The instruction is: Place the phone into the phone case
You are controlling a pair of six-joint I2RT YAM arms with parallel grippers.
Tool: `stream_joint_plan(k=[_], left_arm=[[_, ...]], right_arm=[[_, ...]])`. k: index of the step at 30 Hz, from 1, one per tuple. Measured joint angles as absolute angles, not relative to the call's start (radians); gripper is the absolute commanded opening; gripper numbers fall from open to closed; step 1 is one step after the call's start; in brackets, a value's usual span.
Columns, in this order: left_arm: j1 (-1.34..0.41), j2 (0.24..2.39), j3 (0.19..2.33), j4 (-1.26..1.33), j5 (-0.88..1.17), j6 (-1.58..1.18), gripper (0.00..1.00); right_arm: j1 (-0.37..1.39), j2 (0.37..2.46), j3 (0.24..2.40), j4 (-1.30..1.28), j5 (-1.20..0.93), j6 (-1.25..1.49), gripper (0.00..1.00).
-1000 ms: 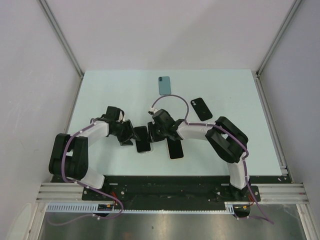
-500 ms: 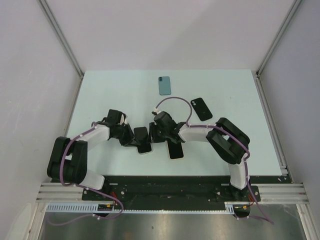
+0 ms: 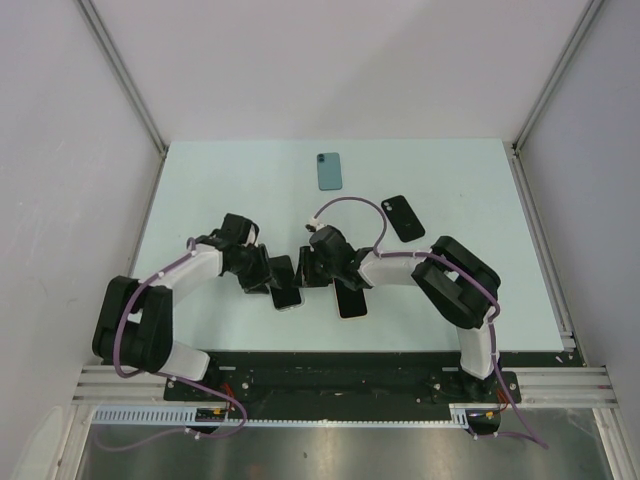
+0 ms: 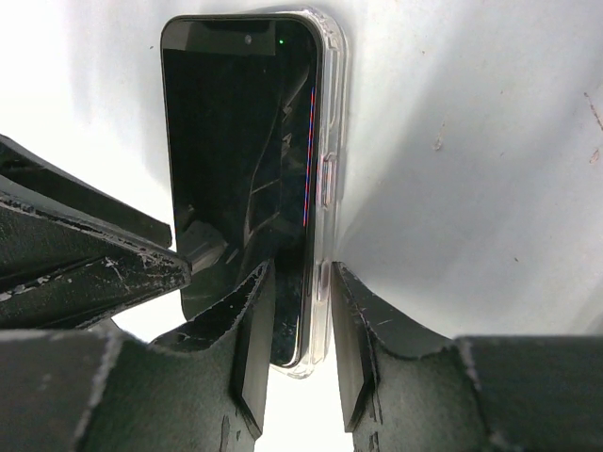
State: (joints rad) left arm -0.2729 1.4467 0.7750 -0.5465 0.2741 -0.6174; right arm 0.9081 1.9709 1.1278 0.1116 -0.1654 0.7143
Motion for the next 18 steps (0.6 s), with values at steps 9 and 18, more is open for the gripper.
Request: stream_joint_plan(k=[9,18], left_arm=[[-0.273,1.448,0.751,-0.502,0.31,-0.625,0.12],[-0.273,1.459,0.662,-0.343,0.459,-0.683,0.11]], right_arm=[[0.909,1.969,1.121,0.118,-0.167,0.722,0.35],[0.911,1.966,1.108,0.141,-0.176,0.743,0.35]])
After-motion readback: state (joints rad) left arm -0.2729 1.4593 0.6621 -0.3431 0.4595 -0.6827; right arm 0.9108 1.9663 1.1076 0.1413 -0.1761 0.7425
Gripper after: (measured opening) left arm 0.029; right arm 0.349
